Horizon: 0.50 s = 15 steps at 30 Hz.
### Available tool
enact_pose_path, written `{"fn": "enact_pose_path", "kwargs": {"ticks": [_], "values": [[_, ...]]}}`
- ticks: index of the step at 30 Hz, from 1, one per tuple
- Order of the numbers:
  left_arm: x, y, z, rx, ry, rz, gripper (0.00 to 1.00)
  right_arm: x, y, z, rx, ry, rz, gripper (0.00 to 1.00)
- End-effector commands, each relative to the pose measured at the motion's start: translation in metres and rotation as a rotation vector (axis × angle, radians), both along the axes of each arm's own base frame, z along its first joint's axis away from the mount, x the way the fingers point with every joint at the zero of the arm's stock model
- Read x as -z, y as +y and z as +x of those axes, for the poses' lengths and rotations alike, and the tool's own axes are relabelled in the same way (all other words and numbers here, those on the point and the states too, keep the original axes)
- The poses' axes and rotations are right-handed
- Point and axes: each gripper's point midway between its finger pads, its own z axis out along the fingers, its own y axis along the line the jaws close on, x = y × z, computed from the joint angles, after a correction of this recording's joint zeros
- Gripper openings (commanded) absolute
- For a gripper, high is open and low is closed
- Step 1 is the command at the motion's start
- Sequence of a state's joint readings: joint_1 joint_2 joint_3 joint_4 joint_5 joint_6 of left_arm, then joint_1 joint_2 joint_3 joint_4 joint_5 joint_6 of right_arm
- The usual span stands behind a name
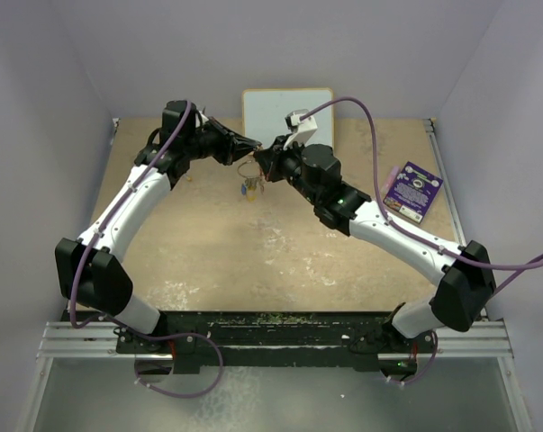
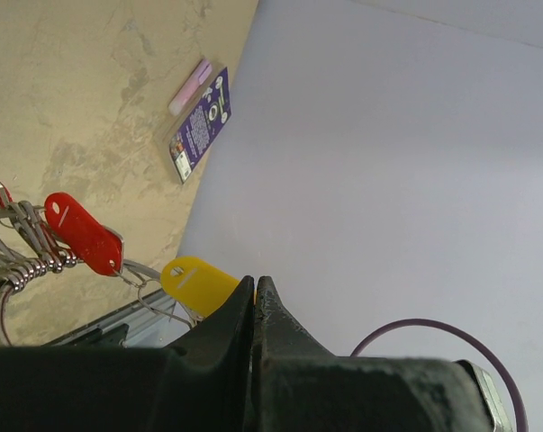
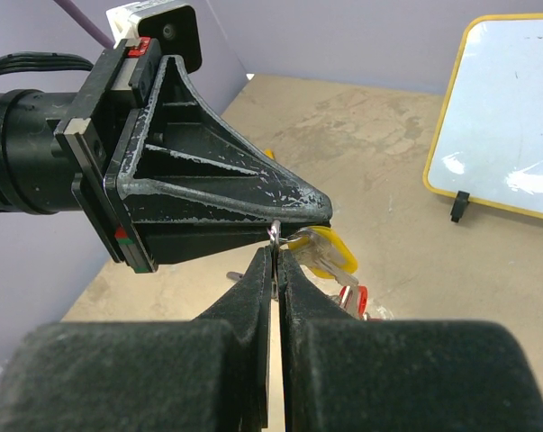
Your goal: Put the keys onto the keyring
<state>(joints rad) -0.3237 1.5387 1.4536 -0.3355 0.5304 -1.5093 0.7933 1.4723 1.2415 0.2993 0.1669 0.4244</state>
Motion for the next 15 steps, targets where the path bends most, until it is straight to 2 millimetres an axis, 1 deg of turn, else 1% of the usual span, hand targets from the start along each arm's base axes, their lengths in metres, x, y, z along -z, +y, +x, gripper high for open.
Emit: {"fn": "enact_pose_path", "kwargs": {"ticks": [1,8,15], "values": [[-0.039,-0.007,-0.012,-0.004,0.042,-0.103,0.02,-0.002,0.005,0.001,0.002,-0.002,0.023,0.00],[-0.040,-0.007,-0.011,-0.005,0.037,-0.103,0.02,0.012,0.005,-0.003,-0.009,0.032,0.016,0.00],[-0.043,-0.007,-0.010,-0.004,0.028,-0.103,0.02,0.024,0.012,-0.006,-0.043,0.068,0.000,0.00]]}}
